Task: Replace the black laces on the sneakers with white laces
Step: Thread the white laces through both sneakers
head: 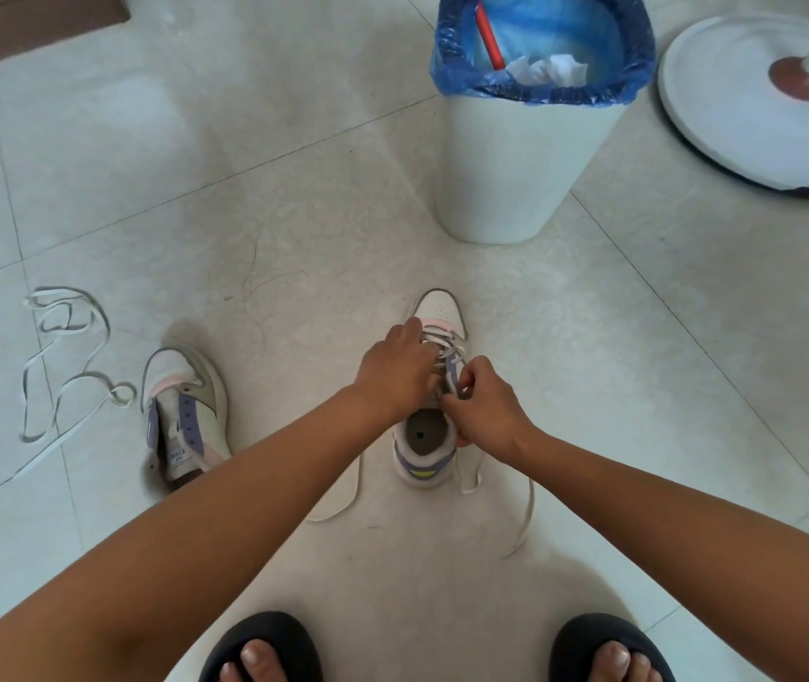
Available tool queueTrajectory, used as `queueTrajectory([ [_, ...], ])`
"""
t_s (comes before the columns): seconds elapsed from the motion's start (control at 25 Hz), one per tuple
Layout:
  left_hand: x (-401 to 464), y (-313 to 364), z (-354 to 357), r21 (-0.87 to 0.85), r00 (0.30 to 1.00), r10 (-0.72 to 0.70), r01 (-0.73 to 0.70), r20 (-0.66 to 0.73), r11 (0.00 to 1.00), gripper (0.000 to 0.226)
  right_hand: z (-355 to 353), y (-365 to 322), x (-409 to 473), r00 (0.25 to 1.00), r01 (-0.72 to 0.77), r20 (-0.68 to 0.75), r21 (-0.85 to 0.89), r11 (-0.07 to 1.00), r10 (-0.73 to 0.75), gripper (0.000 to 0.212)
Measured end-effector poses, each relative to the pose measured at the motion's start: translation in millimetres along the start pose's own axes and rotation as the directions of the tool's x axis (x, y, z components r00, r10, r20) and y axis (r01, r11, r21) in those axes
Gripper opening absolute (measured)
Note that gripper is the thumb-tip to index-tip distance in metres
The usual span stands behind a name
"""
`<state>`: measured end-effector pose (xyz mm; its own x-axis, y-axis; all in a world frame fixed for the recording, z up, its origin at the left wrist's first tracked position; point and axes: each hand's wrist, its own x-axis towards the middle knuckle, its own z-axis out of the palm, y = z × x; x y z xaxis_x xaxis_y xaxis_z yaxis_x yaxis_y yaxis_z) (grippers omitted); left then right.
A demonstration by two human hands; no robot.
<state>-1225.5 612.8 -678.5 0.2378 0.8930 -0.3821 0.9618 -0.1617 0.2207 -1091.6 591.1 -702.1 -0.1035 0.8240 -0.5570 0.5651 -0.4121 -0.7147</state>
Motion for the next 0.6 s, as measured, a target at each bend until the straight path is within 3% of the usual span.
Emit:
queueTrajectory([
  [0.12, 6.3, -3.7, 5.8, -0.047, 0.997, -0.065, 0.063, -0.037, 0.997, 0.027, -6.0, -4.2, 6.6, 0.993, 0.062, -0.096, 0.004, 0.998, -0.061, 0.021],
  [0.2, 3.2, -7.1, 10.7, -0.162, 0.992, -0.102, 0.089, -0.074, 0.983, 0.027, -13.9, -8.3, 17.2, 0.965, 0.16, -0.175, -0.187, 0.969, -0.194, 0.024],
  [0.32, -5.6, -8.1, 17.1, -0.22, 0.99, -0.1, 0.075, -0.104, 0.973, 0.026, -24.7, -13.2, 31.1, 0.945, 0.257, -0.048, -0.502, 0.826, -0.323, 0.021],
  [0.44, -10.5, -9.0, 20.9, -0.246, 0.99, -0.093, 0.065, -0.103, 0.967, 0.026, -28.5, -18.7, 40.5, 0.941, 0.308, 0.078, -0.606, 0.734, -0.33, 0.021],
  [0.48, -11.3, -9.4, 21.3, -0.257, 0.99, -0.098, 0.07, -0.1, 0.964, 0.025, -28.2, -19.5, 43.4, 0.955, 0.277, 0.069, -0.548, 0.79, -0.287, 0.022],
  [0.52, -12.0, -9.9, 21.6, -0.269, 0.99, -0.104, 0.075, -0.096, 0.96, 0.025, -28.5, -20.5, 46.2, 0.982, 0.189, 0.052, -0.38, 0.906, -0.183, 0.022],
  [0.56, -12.5, -10.5, 21.8, -0.281, 0.99, -0.109, 0.08, -0.091, 0.956, 0.024, -29.5, -22.2, 47.7, 0.997, 0.025, 0.078, -0.112, 0.993, -0.016, 0.021],
  [0.6, -12.4, -10.7, 21.9, -0.297, 0.99, -0.114, 0.084, -0.087, 0.951, 0.024, -30.6, -24.9, 45.8, 0.974, -0.179, 0.17, 0.167, 0.97, 0.151, 0.02],
])
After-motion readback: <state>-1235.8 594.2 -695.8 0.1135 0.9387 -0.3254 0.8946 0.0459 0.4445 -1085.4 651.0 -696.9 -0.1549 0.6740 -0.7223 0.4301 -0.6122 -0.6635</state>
